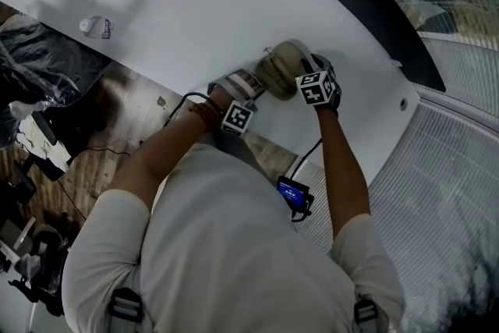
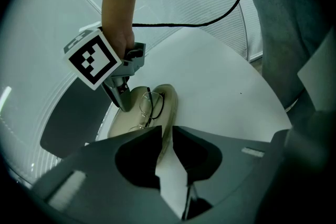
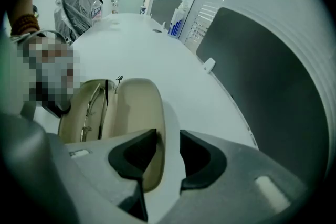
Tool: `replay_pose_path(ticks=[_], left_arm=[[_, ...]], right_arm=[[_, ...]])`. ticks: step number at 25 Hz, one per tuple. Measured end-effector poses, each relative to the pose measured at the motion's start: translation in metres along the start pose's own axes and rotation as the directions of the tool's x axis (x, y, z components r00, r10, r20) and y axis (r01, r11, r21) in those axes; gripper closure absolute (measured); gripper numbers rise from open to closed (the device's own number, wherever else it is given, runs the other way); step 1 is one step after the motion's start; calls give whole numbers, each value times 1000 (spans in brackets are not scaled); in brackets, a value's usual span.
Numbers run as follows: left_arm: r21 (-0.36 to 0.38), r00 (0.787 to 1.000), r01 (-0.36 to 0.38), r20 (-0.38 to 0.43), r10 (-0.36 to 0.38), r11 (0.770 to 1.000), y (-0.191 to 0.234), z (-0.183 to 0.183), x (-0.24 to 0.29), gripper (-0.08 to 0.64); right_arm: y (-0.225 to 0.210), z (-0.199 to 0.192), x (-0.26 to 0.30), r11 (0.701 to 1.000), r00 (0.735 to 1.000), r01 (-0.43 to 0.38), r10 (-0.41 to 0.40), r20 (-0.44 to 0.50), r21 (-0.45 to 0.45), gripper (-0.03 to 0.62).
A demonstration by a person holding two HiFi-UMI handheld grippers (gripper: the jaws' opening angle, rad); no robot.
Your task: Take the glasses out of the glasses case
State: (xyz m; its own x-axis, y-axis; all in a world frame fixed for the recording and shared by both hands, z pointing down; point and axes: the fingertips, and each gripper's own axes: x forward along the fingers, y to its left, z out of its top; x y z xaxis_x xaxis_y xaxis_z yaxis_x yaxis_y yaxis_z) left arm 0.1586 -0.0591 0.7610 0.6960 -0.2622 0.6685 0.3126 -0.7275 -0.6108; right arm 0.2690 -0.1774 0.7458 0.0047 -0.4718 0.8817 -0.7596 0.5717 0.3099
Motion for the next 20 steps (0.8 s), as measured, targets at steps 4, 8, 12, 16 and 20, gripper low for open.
replay_pose_path(ticks=[4,8,12,16,20], left_arm=[[-10,1000,12,-3,-12,1000,-1,-2,-3,502],[-13,1000,10,3,-10,1000,-4,1,0,502],[-24,999,37,-3,-38,999,-1,2,-3,502],[-12,1000,26,-13,-26,1000,0,1,-1,505],[-1,1000,9,-27,-9,1000,1,-1,4,489]], right_arm=[[3,4,5,1000,1000,-8,9,7,-28,454],[7,3,8,998,1000,-11,12,14,-55,471],[11,3,12,998,1000,-3,5,25,-70,503],[9,4,11,999,999,-1,3,38,-47,503],[-1,10,-4,1000,997,1,-3,73,24,486]])
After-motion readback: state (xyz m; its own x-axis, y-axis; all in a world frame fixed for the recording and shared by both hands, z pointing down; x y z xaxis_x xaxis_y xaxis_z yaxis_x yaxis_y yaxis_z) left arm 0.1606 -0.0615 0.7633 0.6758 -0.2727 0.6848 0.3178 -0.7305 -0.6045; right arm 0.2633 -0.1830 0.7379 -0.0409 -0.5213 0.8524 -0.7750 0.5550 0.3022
